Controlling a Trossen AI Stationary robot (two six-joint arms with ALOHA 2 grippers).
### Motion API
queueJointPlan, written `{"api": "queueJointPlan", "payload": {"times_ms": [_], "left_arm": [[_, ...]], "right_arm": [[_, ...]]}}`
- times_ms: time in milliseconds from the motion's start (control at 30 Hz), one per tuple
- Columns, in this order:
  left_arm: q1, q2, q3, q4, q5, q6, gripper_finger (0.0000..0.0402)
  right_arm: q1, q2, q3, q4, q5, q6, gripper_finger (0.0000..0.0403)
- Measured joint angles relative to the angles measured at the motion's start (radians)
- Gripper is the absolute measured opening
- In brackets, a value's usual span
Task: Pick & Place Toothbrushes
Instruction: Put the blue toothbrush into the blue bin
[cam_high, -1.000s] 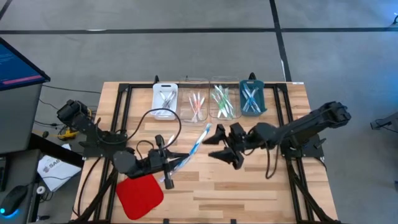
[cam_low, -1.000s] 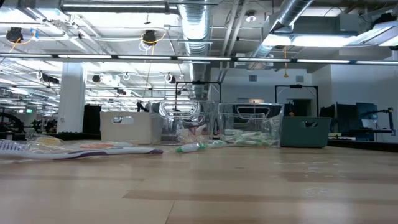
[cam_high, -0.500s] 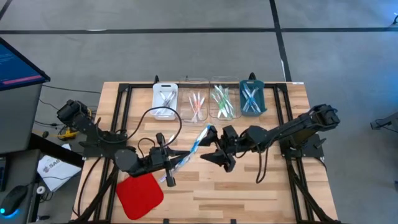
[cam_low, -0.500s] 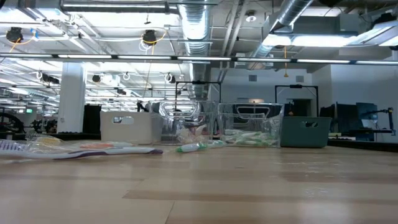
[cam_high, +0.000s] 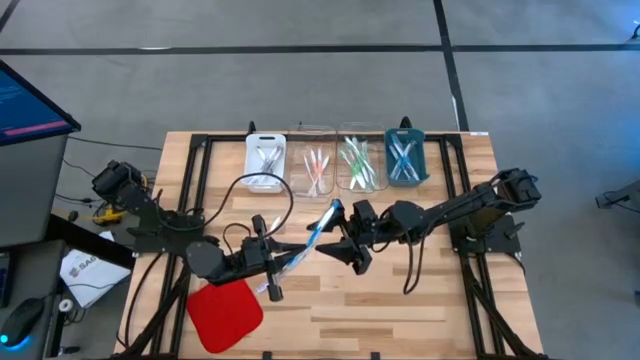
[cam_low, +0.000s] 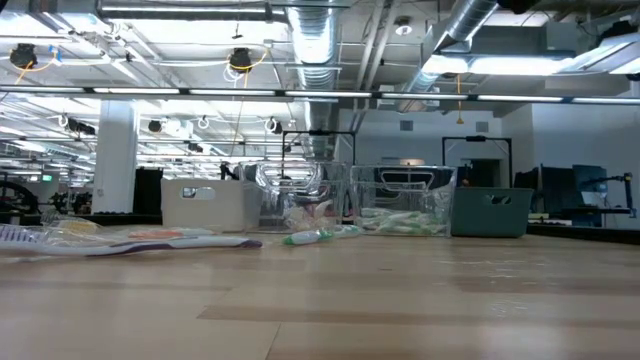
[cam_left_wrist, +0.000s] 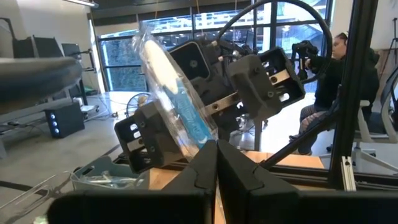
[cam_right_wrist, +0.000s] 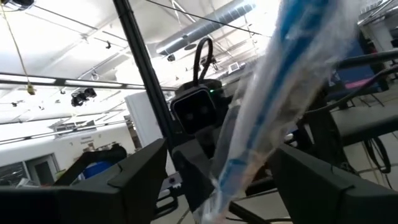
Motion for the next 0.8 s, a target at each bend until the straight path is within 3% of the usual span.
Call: {"api": "queueJointPlan", "payload": {"times_ms": [233,533,700,800], "left_arm": [[0.000,0.000,0.000,-0.002,-0.004,0.000,0.0001],[0.000,0.000,0.000,-0.003,0.006,0.000,0.0001],[-0.009,0.000,0.000,-0.017,0.031,0.000,0.0005],[-0.022,0.000,0.000,-0.017,0.030,0.012,0.0030]], "right_arm": [[0.000,0.000,0.000,-0.009,0.000,0.000,0.0210],[0.000,0.000,0.000,-0.037,-0.001,-0.047,0.0029],[0.000,0.000,0.000,-0.057,-0.002,-0.031,0.0038],[-0.001,0.000,0.000,-0.074,-0.003,-0.018,0.0043]]}}
